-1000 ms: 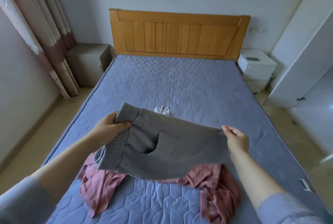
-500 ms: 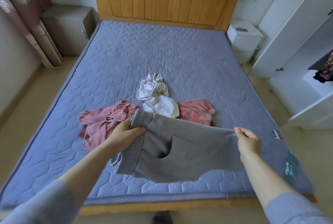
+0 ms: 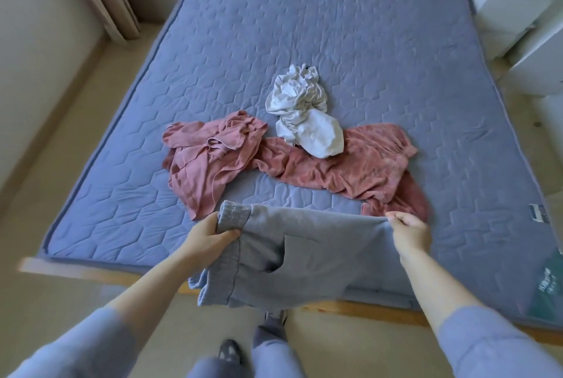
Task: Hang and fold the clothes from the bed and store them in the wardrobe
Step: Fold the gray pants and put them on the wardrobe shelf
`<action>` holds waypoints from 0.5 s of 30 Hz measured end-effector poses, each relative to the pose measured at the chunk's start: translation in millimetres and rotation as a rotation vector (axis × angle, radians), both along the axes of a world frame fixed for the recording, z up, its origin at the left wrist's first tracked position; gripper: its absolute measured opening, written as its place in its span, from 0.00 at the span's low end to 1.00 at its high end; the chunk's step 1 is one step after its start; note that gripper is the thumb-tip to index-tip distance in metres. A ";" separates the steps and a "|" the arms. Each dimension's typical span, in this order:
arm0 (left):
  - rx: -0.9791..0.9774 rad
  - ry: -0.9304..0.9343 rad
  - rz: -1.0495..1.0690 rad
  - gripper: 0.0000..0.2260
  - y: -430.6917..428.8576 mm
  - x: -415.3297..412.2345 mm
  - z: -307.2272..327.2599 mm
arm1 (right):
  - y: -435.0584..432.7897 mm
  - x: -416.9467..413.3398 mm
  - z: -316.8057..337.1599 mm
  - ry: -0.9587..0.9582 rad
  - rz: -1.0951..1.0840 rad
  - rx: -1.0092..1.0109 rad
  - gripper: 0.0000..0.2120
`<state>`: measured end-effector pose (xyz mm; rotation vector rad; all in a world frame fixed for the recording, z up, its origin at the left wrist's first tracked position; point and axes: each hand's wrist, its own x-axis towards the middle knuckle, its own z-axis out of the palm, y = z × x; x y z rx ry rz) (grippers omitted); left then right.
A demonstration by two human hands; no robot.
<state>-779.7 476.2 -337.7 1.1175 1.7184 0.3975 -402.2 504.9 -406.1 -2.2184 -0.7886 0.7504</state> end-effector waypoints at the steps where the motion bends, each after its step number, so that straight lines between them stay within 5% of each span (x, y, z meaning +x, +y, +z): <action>1: -0.013 0.008 0.032 0.10 -0.5 -4.5 -11.5 | 7.5 -6.3 -13.0 0.013 0.041 -0.021 0.07; 15: -0.093 0.037 0.382 0.07 0.9 -108.5 -128.1 | 116.7 -149.0 -100.7 -0.034 0.456 -0.151 0.07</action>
